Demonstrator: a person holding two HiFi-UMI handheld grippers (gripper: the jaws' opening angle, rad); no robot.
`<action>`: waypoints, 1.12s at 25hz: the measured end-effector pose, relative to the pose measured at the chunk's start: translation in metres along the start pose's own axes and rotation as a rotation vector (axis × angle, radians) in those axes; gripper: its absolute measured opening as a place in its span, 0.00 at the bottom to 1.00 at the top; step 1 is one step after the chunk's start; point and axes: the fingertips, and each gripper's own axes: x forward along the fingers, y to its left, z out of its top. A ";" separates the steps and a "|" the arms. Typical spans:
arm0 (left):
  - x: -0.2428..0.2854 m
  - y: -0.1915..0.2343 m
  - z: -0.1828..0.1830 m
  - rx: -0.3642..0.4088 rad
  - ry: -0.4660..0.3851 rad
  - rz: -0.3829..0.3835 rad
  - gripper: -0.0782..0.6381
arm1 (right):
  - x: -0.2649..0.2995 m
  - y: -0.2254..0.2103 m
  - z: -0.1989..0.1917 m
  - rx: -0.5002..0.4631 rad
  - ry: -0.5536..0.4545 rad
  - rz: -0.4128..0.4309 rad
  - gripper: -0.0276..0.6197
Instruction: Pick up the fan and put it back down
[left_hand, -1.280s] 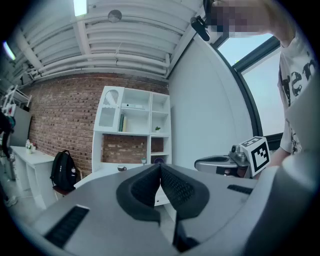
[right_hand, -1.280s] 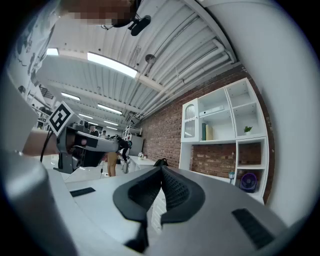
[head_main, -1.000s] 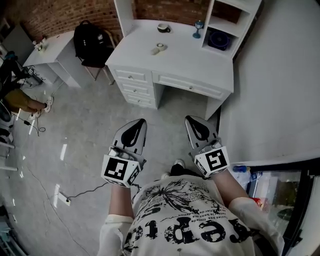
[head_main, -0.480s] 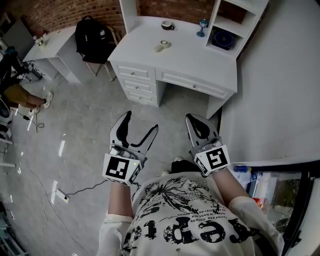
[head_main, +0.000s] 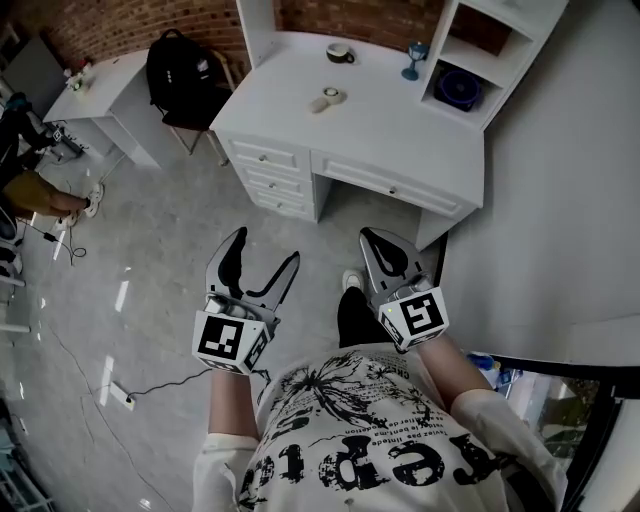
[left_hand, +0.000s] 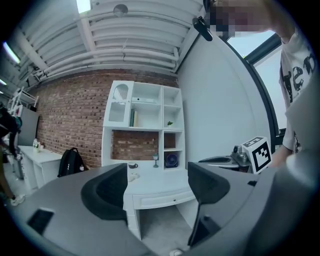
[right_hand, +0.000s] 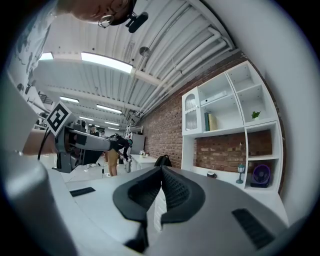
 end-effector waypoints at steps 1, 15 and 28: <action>0.018 0.006 0.002 -0.001 0.007 0.008 0.62 | 0.013 -0.016 -0.001 0.005 0.002 0.001 0.06; 0.289 0.104 0.039 -0.008 0.037 0.112 0.62 | 0.210 -0.266 0.008 -0.005 -0.006 0.021 0.06; 0.451 0.143 0.007 -0.018 0.203 0.047 0.62 | 0.290 -0.387 -0.036 0.055 0.062 -0.017 0.07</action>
